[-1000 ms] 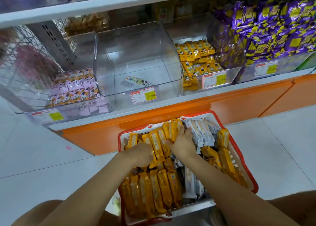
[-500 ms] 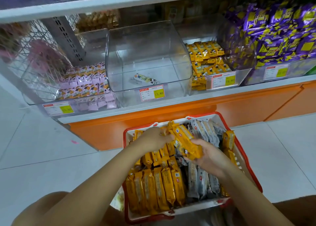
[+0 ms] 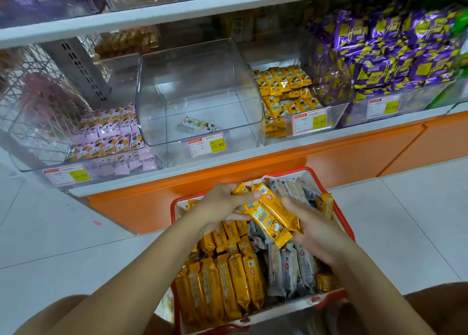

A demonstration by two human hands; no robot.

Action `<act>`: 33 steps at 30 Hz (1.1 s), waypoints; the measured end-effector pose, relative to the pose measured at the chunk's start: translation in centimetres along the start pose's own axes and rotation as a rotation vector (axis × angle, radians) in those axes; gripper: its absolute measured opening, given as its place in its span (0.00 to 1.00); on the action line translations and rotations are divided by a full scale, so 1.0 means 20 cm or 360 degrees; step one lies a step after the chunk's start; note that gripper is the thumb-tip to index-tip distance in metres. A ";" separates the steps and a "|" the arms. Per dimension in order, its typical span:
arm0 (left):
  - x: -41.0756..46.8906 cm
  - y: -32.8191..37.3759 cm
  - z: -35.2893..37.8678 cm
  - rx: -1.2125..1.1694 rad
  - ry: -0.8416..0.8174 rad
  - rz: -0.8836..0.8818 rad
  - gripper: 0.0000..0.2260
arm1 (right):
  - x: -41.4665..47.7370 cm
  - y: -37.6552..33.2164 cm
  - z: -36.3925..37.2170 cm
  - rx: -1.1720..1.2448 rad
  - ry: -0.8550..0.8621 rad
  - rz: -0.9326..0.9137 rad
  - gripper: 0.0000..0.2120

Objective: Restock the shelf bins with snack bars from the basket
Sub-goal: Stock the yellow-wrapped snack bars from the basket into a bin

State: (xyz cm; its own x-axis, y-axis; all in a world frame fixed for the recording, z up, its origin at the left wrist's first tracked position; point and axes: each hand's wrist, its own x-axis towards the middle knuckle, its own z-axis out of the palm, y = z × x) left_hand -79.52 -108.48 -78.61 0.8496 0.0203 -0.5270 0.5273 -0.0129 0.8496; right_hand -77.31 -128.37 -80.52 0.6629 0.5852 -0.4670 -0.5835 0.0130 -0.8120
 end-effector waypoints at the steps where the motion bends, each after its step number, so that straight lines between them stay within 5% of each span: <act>1: 0.00 0.00 0.00 -0.0005 0.0006 0.0007 0.15 | -0.01 -0.01 0.01 -0.0133 0.0054 -0.0073 0.17; 5: -0.02 0.03 -0.01 0.0015 -0.0047 0.0056 0.15 | -0.01 -0.04 0.02 -0.0162 0.0129 -0.0202 0.14; 13: -0.04 0.10 0.00 0.0143 -0.0165 0.0113 0.11 | 0.06 -0.06 -0.01 0.0113 0.0102 0.0138 0.18; 17: -0.04 0.16 0.00 0.0268 -0.0192 0.0134 0.13 | 0.07 -0.12 0.00 -0.0174 0.0132 0.0175 0.17; 22: -0.01 0.25 -0.02 0.0167 -0.0116 0.0120 0.12 | 0.02 -0.24 0.01 -0.0739 0.0362 -0.0373 0.21; 25: 0.01 0.31 -0.05 0.0013 -0.0047 0.0135 0.13 | 0.02 -0.32 0.06 -0.1381 0.0345 -0.0808 0.33; 28: 0.01 0.38 -0.06 -0.0158 0.0011 0.0200 0.18 | 0.07 -0.39 0.09 -0.1954 0.0417 -0.1192 0.34; 31: 0.01 0.44 -0.08 -0.0213 0.0233 0.0420 0.16 | 0.10 -0.53 0.11 -0.1826 0.0546 -0.1249 0.30; 33: 0.02 0.46 -0.12 0.0128 0.0673 0.0670 0.07 | 0.14 -0.67 0.07 -0.1680 0.0685 -0.1178 0.26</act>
State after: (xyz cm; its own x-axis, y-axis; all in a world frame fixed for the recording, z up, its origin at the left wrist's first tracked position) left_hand -74.34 -106.14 -70.85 0.9165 0.3925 -0.0772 0.1595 -0.1815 0.9704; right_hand -68.30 -125.66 -70.53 0.8677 0.4120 0.2782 0.4755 -0.5247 -0.7061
